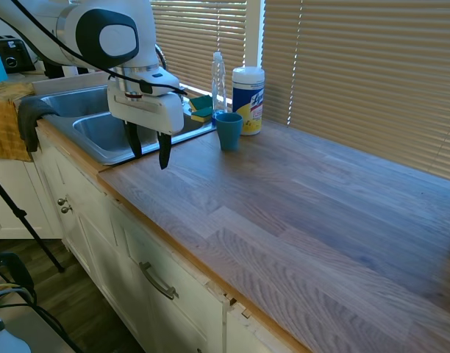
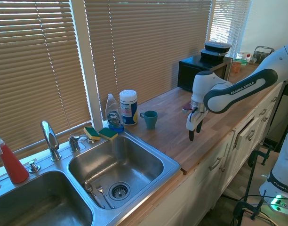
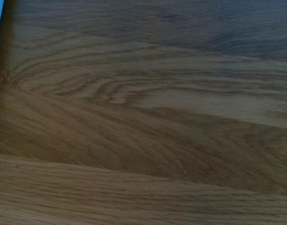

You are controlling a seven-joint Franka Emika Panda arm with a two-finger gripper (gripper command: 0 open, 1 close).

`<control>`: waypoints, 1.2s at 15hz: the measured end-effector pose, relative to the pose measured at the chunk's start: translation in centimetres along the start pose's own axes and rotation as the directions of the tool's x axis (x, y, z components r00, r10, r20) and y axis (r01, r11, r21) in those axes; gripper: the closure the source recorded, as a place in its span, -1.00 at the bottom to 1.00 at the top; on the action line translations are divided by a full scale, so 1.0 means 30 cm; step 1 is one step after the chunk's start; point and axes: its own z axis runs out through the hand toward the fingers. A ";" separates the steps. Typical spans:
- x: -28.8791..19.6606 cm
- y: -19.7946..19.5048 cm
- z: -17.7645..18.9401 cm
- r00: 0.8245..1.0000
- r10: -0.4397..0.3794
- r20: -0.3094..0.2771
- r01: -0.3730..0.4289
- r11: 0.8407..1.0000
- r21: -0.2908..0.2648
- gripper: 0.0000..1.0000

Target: Put the mug in the sink

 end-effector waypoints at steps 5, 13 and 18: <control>0.024 -0.058 -0.081 0.999 -0.009 -0.036 0.010 0.999 0.041 -1.00; 0.292 -0.429 -0.221 0.991 0.049 -0.121 -0.033 0.991 0.132 -1.00; 0.457 -0.590 -0.231 0.987 0.104 -0.125 -0.083 0.984 0.160 -1.00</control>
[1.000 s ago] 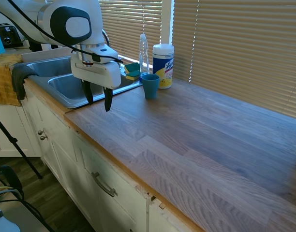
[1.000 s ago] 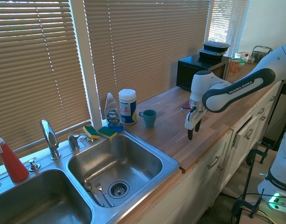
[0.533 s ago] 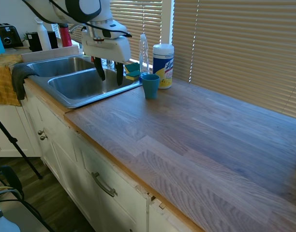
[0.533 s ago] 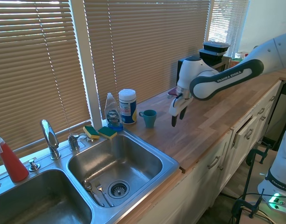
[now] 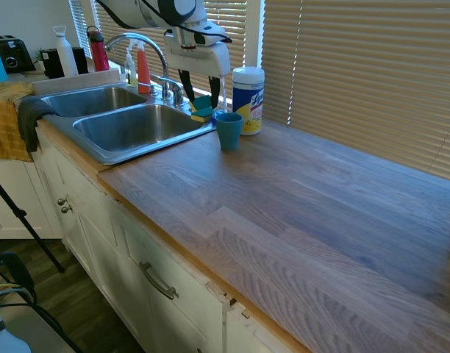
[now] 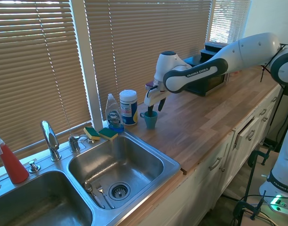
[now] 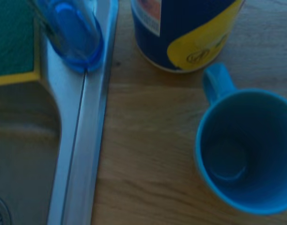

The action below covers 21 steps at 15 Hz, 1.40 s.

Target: Put the mug in the sink

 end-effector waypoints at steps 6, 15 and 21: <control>0.068 -0.077 0.204 0.999 0.029 0.027 -0.028 0.997 -0.066 1.00; 0.079 -0.100 0.347 0.998 0.037 0.048 -0.032 0.994 -0.102 1.00; 0.071 -0.105 0.349 0.997 0.052 0.048 -0.047 0.994 -0.103 1.00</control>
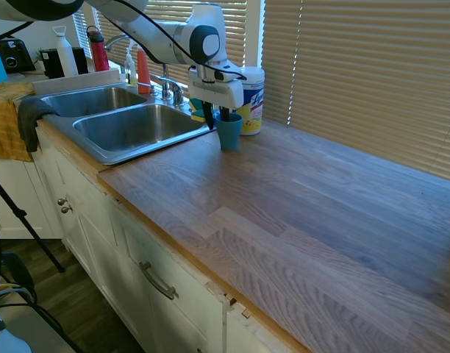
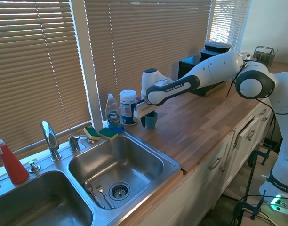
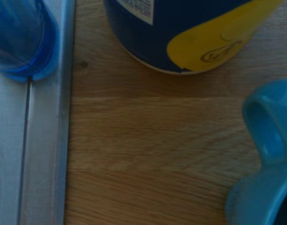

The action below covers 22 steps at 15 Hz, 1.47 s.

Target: Put the mug in the sink

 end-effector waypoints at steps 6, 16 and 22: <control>0.020 0.012 0.002 1.000 0.013 -0.007 -0.013 1.000 -0.002 1.00; -0.047 -0.025 -0.102 0.999 -0.015 -0.030 0.017 0.998 0.060 1.00; -0.508 -0.181 -0.259 0.985 -0.168 -0.050 0.172 0.978 0.115 1.00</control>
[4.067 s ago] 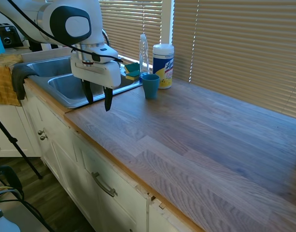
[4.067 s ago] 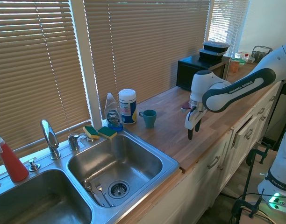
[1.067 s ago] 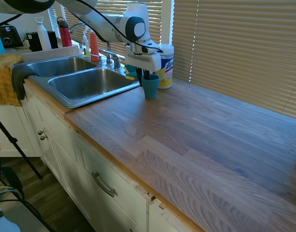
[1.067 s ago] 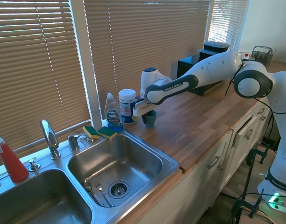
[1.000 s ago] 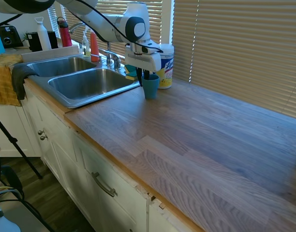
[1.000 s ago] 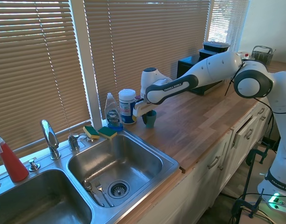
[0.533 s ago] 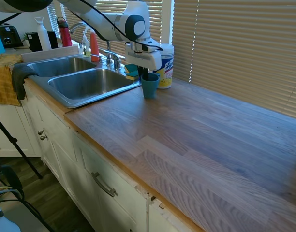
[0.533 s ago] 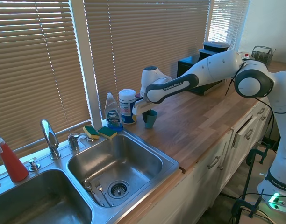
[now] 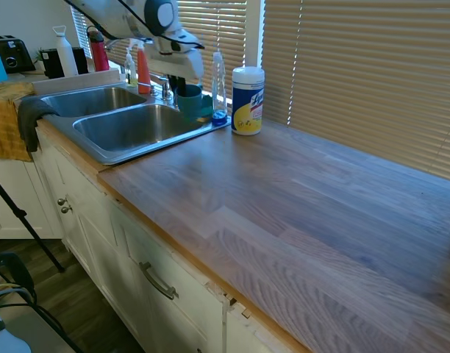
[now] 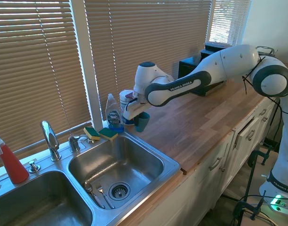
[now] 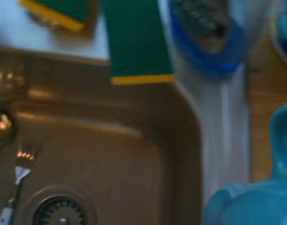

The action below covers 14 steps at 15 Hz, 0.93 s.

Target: Put the mug in the sink

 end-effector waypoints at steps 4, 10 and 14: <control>-0.156 -0.099 0.167 0.997 -0.069 0.017 0.069 0.997 -0.037 1.00; -0.217 -0.195 0.544 0.993 -0.107 0.056 0.113 0.987 -0.118 1.00; -0.252 -0.239 0.702 0.990 -0.114 0.081 0.127 0.977 -0.169 1.00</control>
